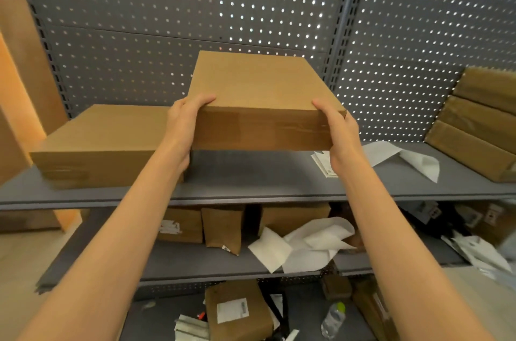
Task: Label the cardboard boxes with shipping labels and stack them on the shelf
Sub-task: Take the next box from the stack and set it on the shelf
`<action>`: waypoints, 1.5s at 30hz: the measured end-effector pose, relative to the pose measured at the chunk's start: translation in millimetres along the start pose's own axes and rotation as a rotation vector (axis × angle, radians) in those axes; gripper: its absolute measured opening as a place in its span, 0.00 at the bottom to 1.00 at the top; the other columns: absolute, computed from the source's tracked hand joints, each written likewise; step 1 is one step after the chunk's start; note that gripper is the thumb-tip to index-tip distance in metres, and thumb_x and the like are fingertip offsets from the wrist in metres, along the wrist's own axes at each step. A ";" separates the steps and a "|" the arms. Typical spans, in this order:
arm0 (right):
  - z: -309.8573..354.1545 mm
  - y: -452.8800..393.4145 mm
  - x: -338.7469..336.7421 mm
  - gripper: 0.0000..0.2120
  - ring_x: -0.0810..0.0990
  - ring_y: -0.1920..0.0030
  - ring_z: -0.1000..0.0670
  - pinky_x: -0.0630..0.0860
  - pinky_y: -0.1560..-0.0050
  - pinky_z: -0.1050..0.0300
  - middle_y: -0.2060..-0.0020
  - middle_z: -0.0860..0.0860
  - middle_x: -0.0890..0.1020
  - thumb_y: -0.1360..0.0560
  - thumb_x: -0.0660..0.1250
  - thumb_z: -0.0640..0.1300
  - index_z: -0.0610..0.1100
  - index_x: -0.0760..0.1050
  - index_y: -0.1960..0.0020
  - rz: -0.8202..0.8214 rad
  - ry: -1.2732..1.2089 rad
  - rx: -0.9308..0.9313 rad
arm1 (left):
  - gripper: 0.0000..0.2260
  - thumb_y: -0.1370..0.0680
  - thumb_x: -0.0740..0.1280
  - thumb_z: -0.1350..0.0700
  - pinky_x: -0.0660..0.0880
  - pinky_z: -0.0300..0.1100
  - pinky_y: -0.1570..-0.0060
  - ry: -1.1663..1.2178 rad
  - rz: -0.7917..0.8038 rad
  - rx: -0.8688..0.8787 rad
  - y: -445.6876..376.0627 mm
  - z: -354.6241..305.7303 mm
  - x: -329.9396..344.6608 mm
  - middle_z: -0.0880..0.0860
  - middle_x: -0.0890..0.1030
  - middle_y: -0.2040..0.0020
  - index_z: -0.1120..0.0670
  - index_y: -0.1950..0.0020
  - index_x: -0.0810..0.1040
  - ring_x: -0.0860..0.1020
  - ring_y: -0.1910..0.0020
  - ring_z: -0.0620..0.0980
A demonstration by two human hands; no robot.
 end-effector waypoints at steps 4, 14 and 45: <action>-13.5 -14.8 -28.0 0.16 0.76 0.44 0.50 0.74 0.47 0.54 0.44 0.50 0.77 0.31 0.72 0.53 0.49 0.73 0.47 0.039 0.017 0.041 | 0.28 0.37 0.69 0.38 0.73 0.48 0.51 -0.013 -0.013 -0.042 13.0 18.5 24.6 0.50 0.78 0.45 0.50 0.41 0.76 0.76 0.46 0.50; -55.4 -27.7 -54.4 0.31 0.73 0.44 0.52 0.70 0.57 0.62 0.39 0.51 0.73 0.28 0.70 0.54 0.46 0.65 0.30 0.114 0.065 0.158 | 0.35 0.42 0.68 0.35 0.71 0.50 0.45 -0.083 -0.044 -0.099 17.1 55.5 42.3 0.50 0.76 0.41 0.50 0.38 0.75 0.74 0.43 0.50; -111.2 -61.7 -38.9 0.32 0.70 0.53 0.60 0.65 0.62 0.69 0.42 0.54 0.70 0.27 0.69 0.53 0.48 0.61 0.28 0.174 0.104 0.236 | 0.30 0.35 0.66 0.40 0.66 0.43 0.47 -0.086 -0.064 -0.217 -21.3 119.6 36.5 0.48 0.74 0.42 0.51 0.36 0.72 0.72 0.47 0.43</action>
Point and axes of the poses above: each hand's wrist, its own y-axis away from the middle knuckle, its own x-axis out of the palm, z = x × y, the point moved 6 cm from there along -y, towards the middle knuckle
